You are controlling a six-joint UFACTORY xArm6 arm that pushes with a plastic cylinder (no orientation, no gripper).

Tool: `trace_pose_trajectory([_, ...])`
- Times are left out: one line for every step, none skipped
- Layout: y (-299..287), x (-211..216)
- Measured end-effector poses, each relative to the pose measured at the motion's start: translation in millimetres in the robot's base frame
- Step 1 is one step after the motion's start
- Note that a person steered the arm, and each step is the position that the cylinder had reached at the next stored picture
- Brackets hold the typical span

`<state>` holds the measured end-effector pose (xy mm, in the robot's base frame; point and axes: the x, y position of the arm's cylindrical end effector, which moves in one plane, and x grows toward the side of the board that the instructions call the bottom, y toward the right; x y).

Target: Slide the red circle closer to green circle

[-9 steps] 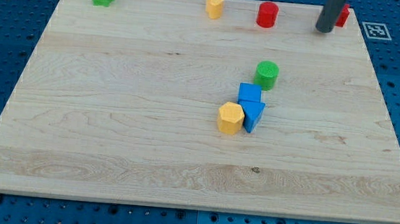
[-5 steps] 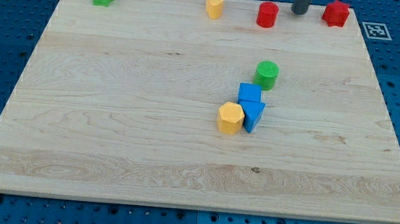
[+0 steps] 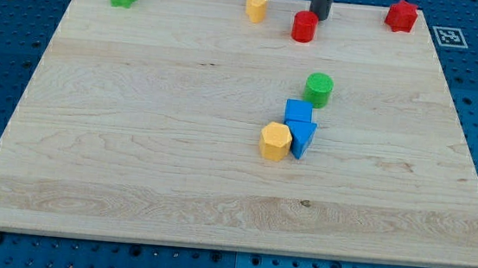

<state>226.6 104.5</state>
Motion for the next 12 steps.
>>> trace_pose_trajectory([-22,13])
trace_pose_trajectory([-31,50])
trace_pose_trajectory([-33,79])
trace_pose_trajectory([-33,84])
trace_pose_trajectory([-33,84])
trace_pose_trajectory([-32,84])
trace_pose_trajectory([-30,84])
trace_pose_trajectory([-27,84])
trace_pose_trajectory([-26,84])
trace_pose_trajectory([-26,87])
trace_pose_trajectory([-26,104])
trace_pose_trajectory([-26,118])
